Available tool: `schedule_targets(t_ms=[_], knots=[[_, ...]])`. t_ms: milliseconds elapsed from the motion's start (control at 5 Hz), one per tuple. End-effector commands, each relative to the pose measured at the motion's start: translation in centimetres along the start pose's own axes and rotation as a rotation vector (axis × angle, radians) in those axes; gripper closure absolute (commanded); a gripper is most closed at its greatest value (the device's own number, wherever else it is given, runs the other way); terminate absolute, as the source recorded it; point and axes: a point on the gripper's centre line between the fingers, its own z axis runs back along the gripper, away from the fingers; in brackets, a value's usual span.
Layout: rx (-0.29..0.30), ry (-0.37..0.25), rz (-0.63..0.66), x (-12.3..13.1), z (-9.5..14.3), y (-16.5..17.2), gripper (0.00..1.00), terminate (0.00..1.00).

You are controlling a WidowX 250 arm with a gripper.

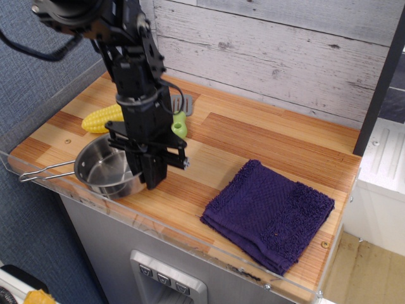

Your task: Put the pan onto the purple cloth

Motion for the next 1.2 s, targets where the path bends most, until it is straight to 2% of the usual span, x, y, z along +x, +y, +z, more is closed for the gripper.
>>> schedule_targets(t_ms=[0,200,400,600,800,1000], knots=[[-0.064,-0.185,0.094,-1.9,10.6,0.9,1.0,0.0],[-0.103,-0.169,0.0,-1.9,11.9,-1.9,1.0,0.0],[-0.086,-0.101,-0.154,-1.6,10.1,-6.7,1.0,0.0],[-0.104,-0.162,-0.266,-1.2,8.5,-10.8,1.0,0.0],[-0.069,-0.276,-0.305,-0.3,7.4,-13.0,1.0,0.0],[-0.059,-0.32,-0.349,0.7,6.4,-14.6,1.0,0.0]])
